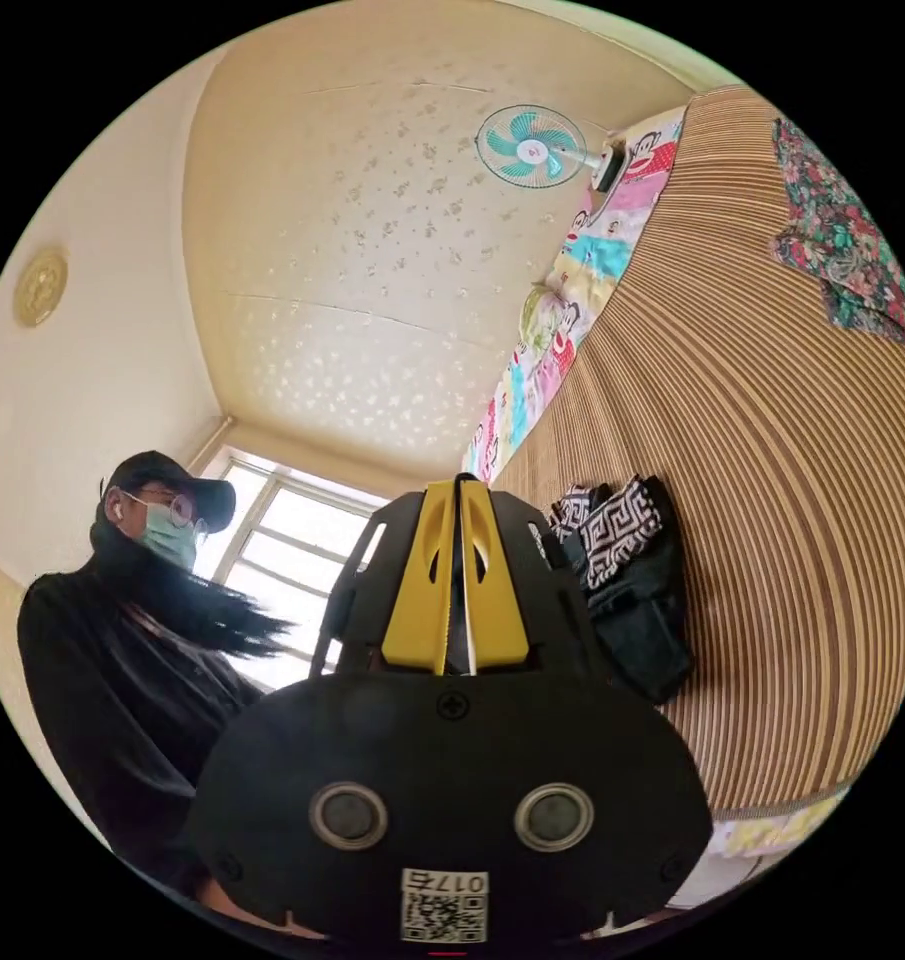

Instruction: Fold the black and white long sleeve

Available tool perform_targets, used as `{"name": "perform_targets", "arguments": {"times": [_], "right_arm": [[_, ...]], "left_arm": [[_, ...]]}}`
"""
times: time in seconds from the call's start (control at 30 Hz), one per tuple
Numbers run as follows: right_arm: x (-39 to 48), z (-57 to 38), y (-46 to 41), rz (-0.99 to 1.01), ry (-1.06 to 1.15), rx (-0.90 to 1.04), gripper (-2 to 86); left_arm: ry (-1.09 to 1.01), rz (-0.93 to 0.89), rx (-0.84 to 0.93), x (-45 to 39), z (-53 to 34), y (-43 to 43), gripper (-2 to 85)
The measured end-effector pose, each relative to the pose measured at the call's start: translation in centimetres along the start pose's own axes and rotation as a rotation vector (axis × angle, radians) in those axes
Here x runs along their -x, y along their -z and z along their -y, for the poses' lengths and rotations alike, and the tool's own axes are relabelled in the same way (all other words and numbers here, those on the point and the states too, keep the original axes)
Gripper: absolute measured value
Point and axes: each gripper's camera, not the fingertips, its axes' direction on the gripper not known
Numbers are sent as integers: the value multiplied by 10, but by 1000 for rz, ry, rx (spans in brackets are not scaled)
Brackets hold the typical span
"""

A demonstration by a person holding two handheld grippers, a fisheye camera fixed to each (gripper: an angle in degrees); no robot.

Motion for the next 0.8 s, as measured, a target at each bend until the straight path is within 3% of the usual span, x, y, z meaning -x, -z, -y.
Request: {"name": "perform_targets", "arguments": {"times": [0.1,0.23,0.3,0.4,0.53,0.6,0.7,0.8], "right_arm": [[-20,52,-68,-202,-4,80,20],[6,59,-115,-440,70,207,29],[29,25,-144,-604,193,343,35],[41,-30,-176,-665,290,473,34],[45,-79,-208,-655,341,512,28],[37,-99,-235,-614,359,605,25],[14,-112,-258,-716,362,735,21],[24,-88,-230,-661,264,669,17]], "left_arm": [[-32,178,-75,19,74,-23,39],[26,284,-202,30,91,-13,85],[59,456,-143,33,65,-22,114],[162,607,-14,55,12,-51,149],[308,632,6,89,-36,-77,142],[363,576,-71,105,-43,-83,114],[402,556,-162,114,-33,-88,63],[229,493,-232,78,-8,-94,14]]}}
